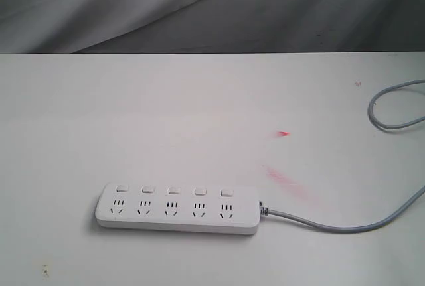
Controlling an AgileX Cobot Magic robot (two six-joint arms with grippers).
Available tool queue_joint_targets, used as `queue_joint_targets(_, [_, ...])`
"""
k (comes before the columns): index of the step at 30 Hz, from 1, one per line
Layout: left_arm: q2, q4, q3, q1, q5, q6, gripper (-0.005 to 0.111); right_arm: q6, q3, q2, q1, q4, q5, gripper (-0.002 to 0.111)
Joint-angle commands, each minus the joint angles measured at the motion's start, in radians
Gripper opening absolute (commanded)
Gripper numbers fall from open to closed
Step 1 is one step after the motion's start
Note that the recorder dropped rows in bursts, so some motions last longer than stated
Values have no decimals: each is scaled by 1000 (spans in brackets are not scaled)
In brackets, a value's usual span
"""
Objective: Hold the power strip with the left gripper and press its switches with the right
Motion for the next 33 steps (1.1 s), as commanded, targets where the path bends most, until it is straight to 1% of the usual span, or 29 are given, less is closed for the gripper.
queue_joint_targets(1, [-5, 2, 4, -4, -5, -2, 0, 4, 3, -6, -8, 3, -1, 0])
queue_joint_targets(25, [-5, 2, 4, -4, -5, -2, 0, 4, 3, -6, -8, 3, -1, 0])
queue_joint_targets(29, [-5, 58, 4, -4, -12, -2, 0, 4, 3, -6, -8, 3, -1, 0])
queue_joint_targets(32, [-5, 123, 4, -4, -87, -2, 0, 4, 3, -6, -8, 3, -1, 0])
queue_joint_targets(33, [-5, 173, 4, -4, -129, -2, 0, 4, 3, -6, -8, 3, -1, 0])
